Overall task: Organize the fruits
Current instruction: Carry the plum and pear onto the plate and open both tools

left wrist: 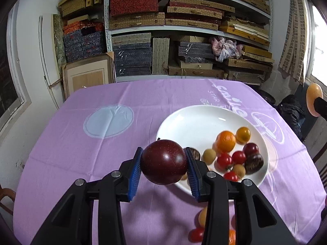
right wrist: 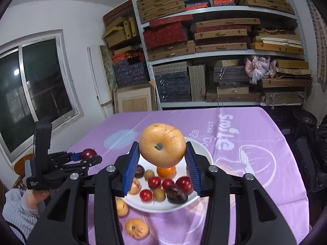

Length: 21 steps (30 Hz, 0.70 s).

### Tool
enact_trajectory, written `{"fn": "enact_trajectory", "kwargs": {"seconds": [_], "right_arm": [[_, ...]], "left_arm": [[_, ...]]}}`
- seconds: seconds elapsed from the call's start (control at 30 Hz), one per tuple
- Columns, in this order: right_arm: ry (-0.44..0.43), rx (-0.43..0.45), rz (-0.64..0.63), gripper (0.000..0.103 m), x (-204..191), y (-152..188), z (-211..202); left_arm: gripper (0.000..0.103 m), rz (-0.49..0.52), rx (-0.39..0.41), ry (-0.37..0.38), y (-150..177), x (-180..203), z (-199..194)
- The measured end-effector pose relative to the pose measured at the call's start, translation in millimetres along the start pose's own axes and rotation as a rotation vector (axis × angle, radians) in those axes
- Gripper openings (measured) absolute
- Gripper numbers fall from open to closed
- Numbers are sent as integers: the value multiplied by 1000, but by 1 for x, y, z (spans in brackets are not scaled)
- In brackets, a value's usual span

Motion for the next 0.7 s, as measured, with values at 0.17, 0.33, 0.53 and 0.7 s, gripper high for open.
{"fn": "enact_trajectory", "kwargs": {"seconds": [0.17,0.33,0.53,0.7], "right_arm": [[19,38,-18,44,-4,-32,39],[74,-7,-100,44,-11,-35,104],[131,-117,-140,44,7,-7,161],[161,-182,-130,44,23,15,186]], "left_arm": [[41,-11,3,-19,-36,-4,37],[41,27,-14,-22,-50,8,79],[41,51,-51,-3,-41,17,118],[41,71,-65,4,-31,16,123]]}}
Point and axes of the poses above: each gripper's, at about its wrist camera, not at the fingertips, and z roughly the way its jaws point, x to its right, y to its underside, the point moved 6 cm from there along z, roughly the way its jaws point, and after that the axes turned 14 degrees about z, right-handed, at the moved point
